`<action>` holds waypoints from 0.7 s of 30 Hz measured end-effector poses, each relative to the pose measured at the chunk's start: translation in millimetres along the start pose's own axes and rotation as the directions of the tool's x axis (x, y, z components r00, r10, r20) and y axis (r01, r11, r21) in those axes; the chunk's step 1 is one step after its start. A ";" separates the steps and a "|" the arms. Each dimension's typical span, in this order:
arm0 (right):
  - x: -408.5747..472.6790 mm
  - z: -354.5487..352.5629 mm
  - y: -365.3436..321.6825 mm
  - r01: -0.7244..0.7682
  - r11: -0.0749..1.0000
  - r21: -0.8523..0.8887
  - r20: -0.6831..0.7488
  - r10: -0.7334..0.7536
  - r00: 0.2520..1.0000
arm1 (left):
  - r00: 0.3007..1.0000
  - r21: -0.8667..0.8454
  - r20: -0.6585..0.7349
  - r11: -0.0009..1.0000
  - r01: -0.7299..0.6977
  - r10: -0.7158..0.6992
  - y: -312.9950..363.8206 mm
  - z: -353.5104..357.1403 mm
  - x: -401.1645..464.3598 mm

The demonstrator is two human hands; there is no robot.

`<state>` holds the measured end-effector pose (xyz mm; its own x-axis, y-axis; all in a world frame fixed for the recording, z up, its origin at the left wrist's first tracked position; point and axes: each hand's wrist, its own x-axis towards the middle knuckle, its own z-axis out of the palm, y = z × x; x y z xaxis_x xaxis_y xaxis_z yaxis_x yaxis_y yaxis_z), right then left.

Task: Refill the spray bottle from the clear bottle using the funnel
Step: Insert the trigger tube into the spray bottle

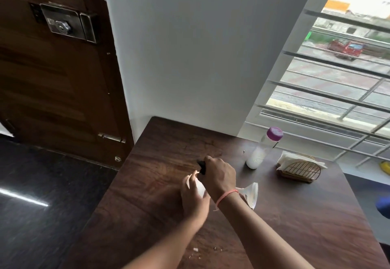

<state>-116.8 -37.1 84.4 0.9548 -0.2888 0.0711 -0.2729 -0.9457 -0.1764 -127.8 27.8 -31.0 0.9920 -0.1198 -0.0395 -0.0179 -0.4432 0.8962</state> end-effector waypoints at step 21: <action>-3.5 0.3 6.8 0.004 0.998 0.058 0.060 -0.008 0.998 | 0.991 0.066 0.127 0.997 -0.048 0.039 23.7 -30.7 20.4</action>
<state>-122.0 -42.4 82.7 0.9622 -0.2719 0.0134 -0.2614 -0.9366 -0.2331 -104.1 42.1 3.0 0.9667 -0.2489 -0.0599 -0.0737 -0.4944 0.8661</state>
